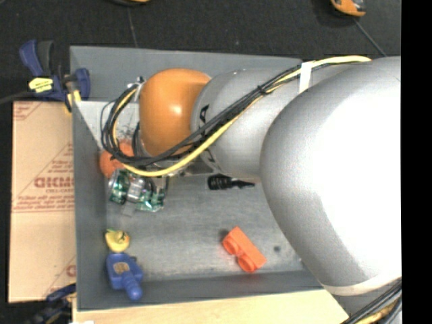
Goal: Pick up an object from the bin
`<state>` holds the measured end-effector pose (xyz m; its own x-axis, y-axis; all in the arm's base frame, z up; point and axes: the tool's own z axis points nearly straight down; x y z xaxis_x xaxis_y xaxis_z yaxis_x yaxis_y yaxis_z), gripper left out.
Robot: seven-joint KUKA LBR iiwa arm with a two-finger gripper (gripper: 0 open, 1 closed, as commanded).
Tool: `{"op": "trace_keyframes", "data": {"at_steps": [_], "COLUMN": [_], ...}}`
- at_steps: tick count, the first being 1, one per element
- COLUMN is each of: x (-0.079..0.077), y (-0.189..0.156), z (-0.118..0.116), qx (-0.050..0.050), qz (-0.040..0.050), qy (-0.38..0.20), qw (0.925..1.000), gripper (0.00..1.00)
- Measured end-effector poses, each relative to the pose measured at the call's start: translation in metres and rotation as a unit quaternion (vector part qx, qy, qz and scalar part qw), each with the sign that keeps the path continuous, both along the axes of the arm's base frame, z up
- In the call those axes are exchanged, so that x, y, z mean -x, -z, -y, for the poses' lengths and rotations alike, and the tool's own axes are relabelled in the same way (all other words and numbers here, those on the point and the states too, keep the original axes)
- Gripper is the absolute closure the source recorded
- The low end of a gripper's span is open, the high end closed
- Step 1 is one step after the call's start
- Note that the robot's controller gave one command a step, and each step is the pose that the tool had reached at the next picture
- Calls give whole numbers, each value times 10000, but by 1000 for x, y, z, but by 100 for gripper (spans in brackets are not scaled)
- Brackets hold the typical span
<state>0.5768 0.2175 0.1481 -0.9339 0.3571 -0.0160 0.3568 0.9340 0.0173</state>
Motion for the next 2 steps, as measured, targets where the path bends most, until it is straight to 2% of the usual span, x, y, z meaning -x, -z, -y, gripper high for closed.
{"op": "trace_keyframes", "data": {"at_steps": [1,2], "x": [-1,0], "y": [-8,-22], "z": [0,1], "qx": [-7,-1], "qz": [15,-13], "qy": [3,4], "qw": [10000,10000], "gripper": [100,100]}}
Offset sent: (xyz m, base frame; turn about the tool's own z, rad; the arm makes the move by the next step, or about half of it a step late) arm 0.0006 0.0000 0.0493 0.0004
